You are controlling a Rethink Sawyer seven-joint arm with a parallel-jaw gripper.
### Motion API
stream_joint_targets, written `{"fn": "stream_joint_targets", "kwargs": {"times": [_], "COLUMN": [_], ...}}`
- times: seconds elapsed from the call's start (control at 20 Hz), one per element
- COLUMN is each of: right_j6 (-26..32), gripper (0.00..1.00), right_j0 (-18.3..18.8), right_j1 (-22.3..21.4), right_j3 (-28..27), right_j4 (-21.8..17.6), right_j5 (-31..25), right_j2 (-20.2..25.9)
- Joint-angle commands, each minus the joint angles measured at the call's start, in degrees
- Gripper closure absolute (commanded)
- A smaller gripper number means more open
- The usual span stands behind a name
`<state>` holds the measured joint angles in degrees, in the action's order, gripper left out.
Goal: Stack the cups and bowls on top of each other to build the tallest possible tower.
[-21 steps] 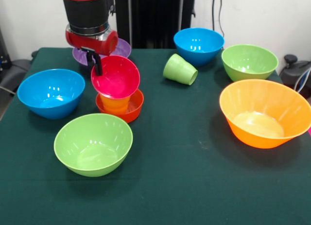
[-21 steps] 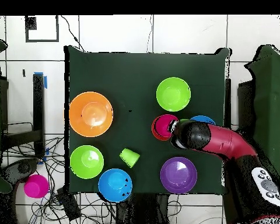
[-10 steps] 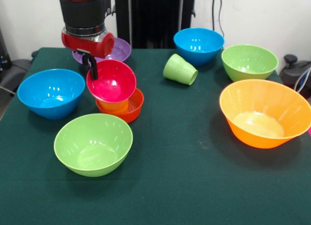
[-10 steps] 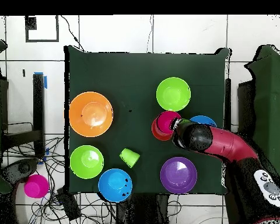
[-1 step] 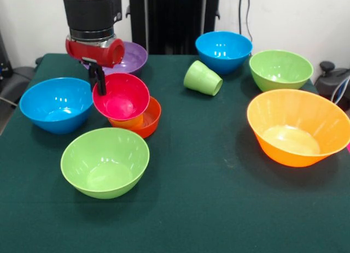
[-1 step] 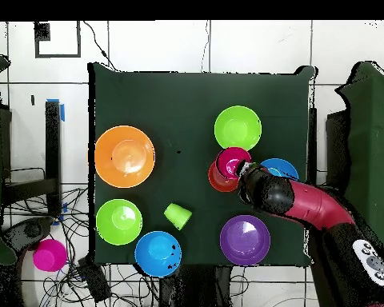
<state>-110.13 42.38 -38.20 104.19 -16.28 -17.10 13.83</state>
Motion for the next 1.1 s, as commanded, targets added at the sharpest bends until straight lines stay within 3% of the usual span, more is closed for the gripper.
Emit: {"fn": "stream_joint_targets", "kwargs": {"times": [0.05,0.75,1.1], "right_j6": [-5.2,-9.4,-8.8], "gripper": [1.0,1.0,1.0], "right_j0": [-0.6,-2.2,-5.2], "right_j1": [3.2,1.7,1.1], "right_j3": [3.4,7.8,7.1], "right_j4": [1.5,7.7,7.8], "right_j5": [2.4,1.6,-0.6], "right_j2": [5.6,4.0,-0.4]}}
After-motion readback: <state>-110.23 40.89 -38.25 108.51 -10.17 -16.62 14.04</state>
